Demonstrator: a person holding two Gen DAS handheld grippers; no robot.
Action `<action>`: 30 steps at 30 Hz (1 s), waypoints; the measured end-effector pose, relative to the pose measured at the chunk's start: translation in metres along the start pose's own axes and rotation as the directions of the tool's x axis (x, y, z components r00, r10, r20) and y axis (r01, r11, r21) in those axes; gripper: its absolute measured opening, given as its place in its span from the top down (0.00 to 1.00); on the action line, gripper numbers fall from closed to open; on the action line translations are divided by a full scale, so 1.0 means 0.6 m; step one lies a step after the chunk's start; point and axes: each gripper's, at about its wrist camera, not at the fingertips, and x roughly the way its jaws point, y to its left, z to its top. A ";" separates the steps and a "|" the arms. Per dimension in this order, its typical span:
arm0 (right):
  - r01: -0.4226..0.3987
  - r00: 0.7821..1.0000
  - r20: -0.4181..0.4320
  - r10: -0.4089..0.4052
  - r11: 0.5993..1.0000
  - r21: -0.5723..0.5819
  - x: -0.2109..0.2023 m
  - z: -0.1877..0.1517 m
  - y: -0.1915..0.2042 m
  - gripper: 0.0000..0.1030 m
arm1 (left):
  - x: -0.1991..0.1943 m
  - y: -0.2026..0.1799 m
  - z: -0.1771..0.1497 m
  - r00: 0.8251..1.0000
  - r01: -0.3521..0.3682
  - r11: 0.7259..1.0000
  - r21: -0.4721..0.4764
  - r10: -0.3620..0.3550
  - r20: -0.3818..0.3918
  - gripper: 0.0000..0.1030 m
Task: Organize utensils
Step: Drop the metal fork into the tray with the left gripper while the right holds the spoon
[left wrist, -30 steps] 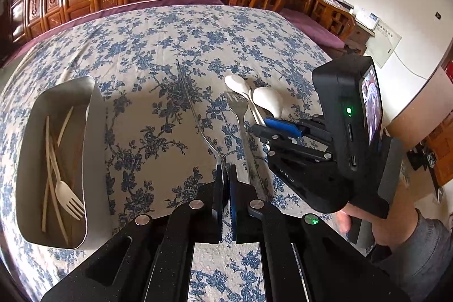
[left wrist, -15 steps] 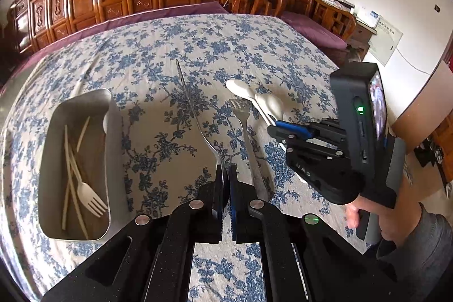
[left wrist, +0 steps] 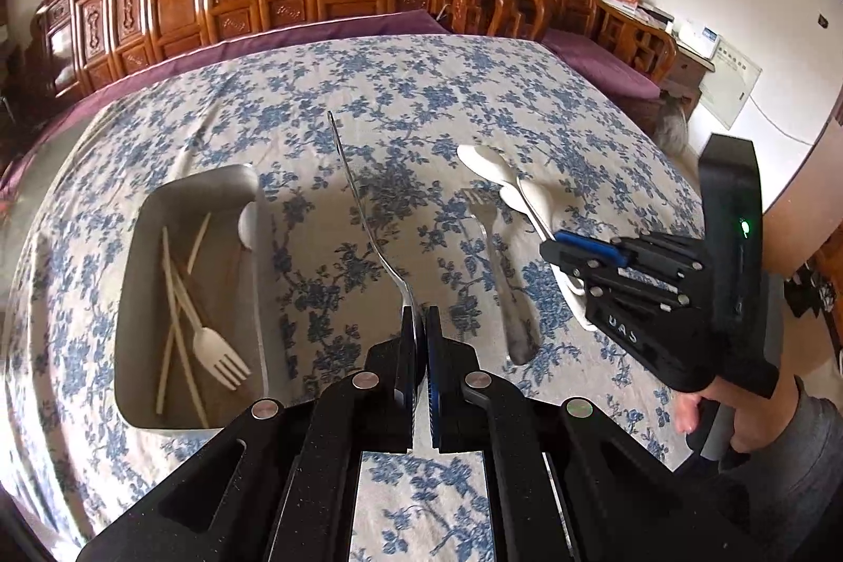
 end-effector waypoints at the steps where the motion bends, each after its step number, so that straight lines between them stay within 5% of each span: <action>1: 0.000 1.000 -0.002 0.000 1.000 -0.013 0.000 -0.002 0.008 0.88 | -0.002 0.006 0.000 1.000 -0.001 1.000 -0.008 0.001 -0.001 0.98; 30: -0.037 0.999 -0.001 0.037 0.997 -0.064 -0.028 -0.014 0.095 0.88 | 0.013 0.205 0.001 0.996 -0.056 0.993 -0.100 0.049 -0.071 0.97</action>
